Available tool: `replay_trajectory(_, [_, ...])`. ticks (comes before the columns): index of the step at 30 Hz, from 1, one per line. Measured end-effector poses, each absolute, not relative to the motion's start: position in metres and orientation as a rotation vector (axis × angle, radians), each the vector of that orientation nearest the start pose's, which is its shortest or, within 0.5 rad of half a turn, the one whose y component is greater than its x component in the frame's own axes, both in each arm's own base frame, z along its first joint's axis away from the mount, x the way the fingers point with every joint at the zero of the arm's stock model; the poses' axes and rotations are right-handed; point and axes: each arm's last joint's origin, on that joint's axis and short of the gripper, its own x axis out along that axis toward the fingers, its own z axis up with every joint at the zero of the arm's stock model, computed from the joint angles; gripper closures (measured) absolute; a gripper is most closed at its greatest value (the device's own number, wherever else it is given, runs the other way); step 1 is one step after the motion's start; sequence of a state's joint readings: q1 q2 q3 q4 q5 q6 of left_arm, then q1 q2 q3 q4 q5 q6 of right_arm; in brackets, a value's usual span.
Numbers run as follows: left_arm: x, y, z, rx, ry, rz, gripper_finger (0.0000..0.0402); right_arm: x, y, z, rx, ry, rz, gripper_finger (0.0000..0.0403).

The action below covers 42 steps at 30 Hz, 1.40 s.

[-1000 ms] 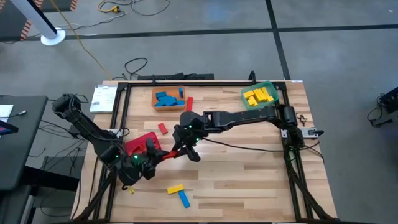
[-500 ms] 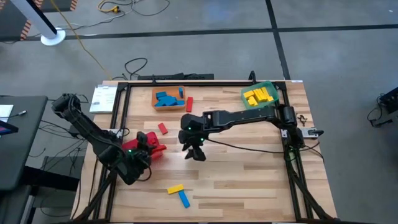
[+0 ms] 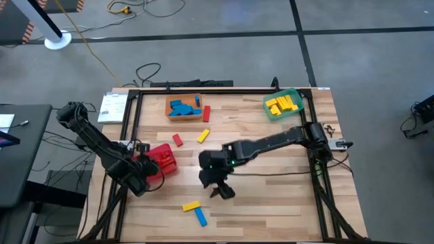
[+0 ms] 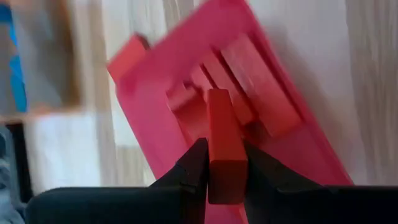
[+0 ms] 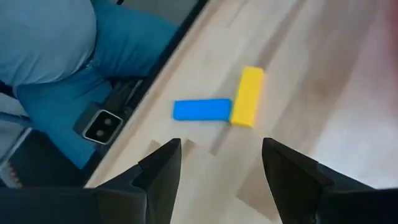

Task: Sort blocks
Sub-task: Put the red block into the red bin, then put the yellow block into the green bin

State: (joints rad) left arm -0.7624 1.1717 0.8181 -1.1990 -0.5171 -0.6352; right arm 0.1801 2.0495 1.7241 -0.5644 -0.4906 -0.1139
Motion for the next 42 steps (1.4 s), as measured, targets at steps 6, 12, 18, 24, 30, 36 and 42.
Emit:
replay_trajectory(6, [0.129,-0.105,0.225,0.302,1.251,0.248,0.0328,0.438,0.129,0.247,-0.071,0.790,0.709,0.0164])
replay_trajectory(12, [0.129,-0.105,0.225,0.271,1.245,0.271,0.0272,0.433,0.158,0.250,-0.141,0.730,0.711,0.0164])
replay_trajectory(18, [0.129,-0.105,0.225,0.246,1.237,0.283,0.0225,0.428,0.183,0.254,-0.162,0.683,0.682,0.0164])
replay_trajectory(24, [0.135,-0.110,0.241,0.215,1.175,0.276,0.0212,0.429,0.199,0.252,-0.134,0.639,0.637,0.0164])
replay_trajectory(30, [0.142,-0.118,0.264,0.188,1.081,0.220,0.0211,0.442,0.209,0.216,-0.050,0.685,0.568,0.0164])
replay_trajectory(36, [0.151,-0.138,0.275,0.176,0.956,0.023,0.0211,0.449,0.216,0.188,-0.010,0.722,0.532,0.0164])
replay_trajectory(42, [0.155,-0.158,0.283,0.149,0.833,-0.154,0.0211,0.444,0.229,0.175,-0.080,0.737,0.586,0.0164])
